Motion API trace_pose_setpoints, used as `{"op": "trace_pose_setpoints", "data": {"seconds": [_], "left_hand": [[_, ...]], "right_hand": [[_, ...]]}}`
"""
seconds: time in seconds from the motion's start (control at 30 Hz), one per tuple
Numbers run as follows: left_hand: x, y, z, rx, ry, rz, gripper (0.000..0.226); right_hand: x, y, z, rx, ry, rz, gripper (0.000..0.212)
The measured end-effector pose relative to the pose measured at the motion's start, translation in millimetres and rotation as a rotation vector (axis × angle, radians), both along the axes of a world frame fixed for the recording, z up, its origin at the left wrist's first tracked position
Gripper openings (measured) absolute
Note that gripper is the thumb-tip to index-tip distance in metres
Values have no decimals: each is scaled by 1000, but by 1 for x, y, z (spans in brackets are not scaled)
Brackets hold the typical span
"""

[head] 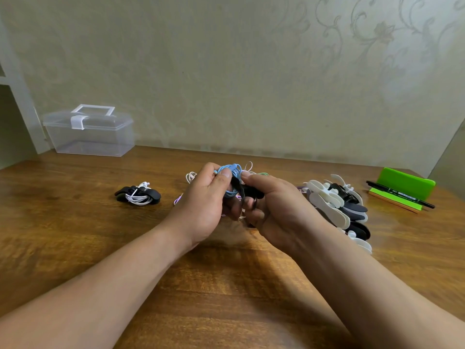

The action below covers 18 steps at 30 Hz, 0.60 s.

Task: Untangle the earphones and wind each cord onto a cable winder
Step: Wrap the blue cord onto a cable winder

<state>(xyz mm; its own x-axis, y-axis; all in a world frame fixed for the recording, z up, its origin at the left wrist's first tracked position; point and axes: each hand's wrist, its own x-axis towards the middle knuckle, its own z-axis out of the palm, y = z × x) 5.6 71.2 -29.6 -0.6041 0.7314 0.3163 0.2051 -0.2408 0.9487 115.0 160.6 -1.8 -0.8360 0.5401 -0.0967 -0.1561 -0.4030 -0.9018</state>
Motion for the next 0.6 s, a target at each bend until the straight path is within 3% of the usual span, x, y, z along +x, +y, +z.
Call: {"op": "trace_pose_setpoints", "data": {"seconds": [0.3,0.47,0.6], "left_hand": [[8,-1,5,30,-127,-71,22],[-2,7,-3,-26,116,30,20],[0,9,-3,-15,137,-79,22]], "right_hand": [[1,1,1,116,-11,-42,16],[-6,0,-7,245,-49,-152,42],[-4,2,-8,296,-25,-142,23]]}}
